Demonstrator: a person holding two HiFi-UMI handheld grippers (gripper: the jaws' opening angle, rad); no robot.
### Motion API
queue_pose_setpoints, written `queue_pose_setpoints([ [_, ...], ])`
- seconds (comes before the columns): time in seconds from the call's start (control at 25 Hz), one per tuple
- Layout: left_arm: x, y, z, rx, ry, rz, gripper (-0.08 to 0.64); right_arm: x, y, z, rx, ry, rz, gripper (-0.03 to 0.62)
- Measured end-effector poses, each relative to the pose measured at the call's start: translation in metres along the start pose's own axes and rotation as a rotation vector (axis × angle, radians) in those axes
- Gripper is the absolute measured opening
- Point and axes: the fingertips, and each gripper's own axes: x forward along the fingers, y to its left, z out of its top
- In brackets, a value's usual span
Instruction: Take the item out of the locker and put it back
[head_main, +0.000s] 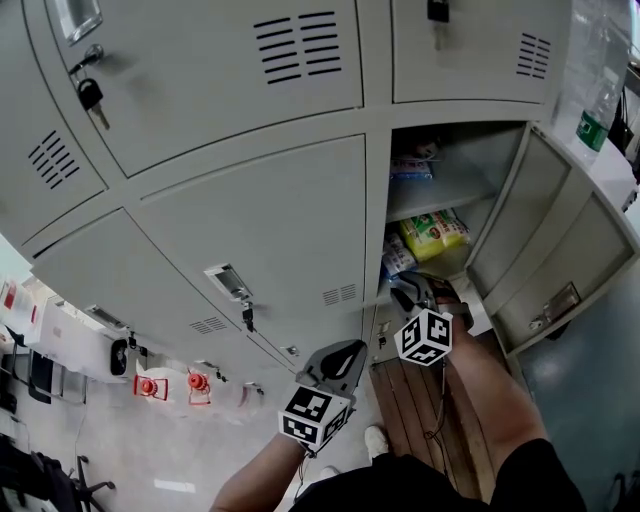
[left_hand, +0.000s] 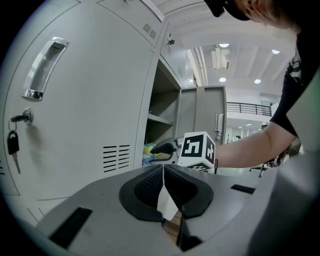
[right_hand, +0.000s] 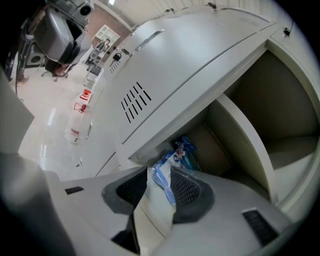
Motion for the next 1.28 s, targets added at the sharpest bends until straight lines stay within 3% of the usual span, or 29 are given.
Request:
queue_pose_setpoints([
  [0.28, -0.031, -0.015, 0.000, 0.018, -0.011, -0.033, 0.021, -0.051, 0.003, 0.022, 0.138, -0.046, -0.087, 0.128],
  [0.4, -0.049, -0.023, -0.001, 0.026, -0.017, -0.048, 0.022, -0.076, 0.008, 0.034, 0.213, -0.066, -0.128, 0.055],
  [0.92, -0.136, -0.052, -0.026, 0.012, -0.016, -0.121, 0.021, -0.189, 0.078, 0.086, 0.704, -0.153, -0.128, 0.052],
  [1.28, -0.179, -0.073, -0.052, -0.002, 0.006, -0.160, 0.021, -0.242, 0.134, 0.105, 0.843, -0.160, -0.112, 0.052],
])
